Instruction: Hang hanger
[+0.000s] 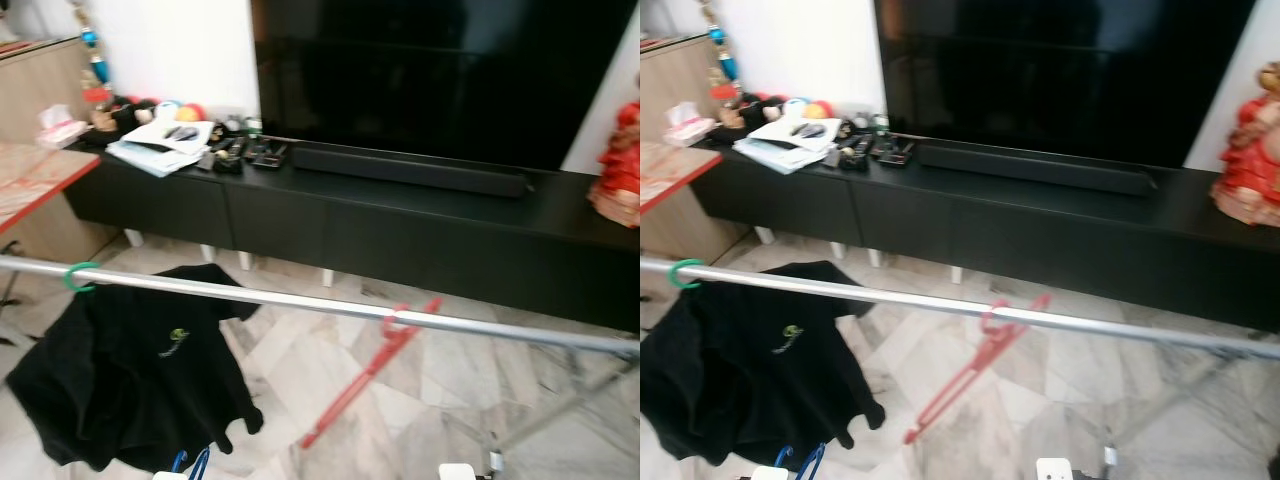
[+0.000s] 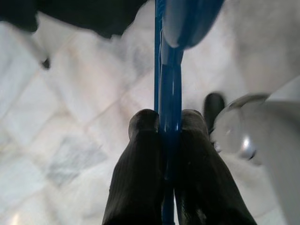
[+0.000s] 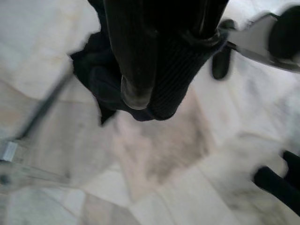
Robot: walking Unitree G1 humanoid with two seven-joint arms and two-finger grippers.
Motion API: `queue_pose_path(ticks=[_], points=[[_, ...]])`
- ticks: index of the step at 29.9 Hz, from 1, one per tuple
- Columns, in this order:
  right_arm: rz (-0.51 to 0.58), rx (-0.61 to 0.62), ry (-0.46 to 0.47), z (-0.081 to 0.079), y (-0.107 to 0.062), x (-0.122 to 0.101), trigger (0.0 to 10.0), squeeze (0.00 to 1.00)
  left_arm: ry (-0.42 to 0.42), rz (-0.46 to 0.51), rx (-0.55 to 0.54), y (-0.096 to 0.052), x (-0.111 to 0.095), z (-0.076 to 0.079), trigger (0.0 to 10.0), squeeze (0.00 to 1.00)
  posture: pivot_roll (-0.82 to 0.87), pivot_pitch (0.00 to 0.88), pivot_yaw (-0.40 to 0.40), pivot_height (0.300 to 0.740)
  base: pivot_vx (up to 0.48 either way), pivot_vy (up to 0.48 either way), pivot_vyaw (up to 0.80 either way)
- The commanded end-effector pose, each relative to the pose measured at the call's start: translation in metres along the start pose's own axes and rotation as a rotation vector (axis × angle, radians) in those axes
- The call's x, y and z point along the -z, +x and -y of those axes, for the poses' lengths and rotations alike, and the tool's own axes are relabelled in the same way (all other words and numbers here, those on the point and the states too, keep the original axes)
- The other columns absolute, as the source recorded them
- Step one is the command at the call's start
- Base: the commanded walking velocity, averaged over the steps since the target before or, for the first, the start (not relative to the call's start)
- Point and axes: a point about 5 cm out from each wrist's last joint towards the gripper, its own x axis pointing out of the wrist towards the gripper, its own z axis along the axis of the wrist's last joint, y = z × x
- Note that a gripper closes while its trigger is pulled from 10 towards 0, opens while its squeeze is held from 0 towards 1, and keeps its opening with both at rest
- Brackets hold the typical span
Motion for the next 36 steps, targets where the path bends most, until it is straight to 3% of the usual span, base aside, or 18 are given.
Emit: queue_pose_path(ticks=[1,23,36], points=[[-0.022,0.013,0.011,0.005,-0.002,0.008,10.0,0.0,0.009,0.014,0.005,0.001,-0.006,0.003,10.0,0.0,0.11,0.0,0.022,0.74,0.0,0.48,0.0],[-0.014,-0.003,-0.006,0.0,-0.002,0.006,10.0,0.0,0.024,0.028,0.009,0.002,-0.011,0.003,10.0,0.0,0.11,0.0,0.019,0.74,0.0,0.476,0.0],[-0.018,0.013,-0.003,0.001,-0.001,0.006,10.0,0.0,0.026,0.008,-0.001,-0.001,0.005,-0.003,10.0,0.0,0.12,0.0,0.014,0.74,0.0,0.0,0.0]])
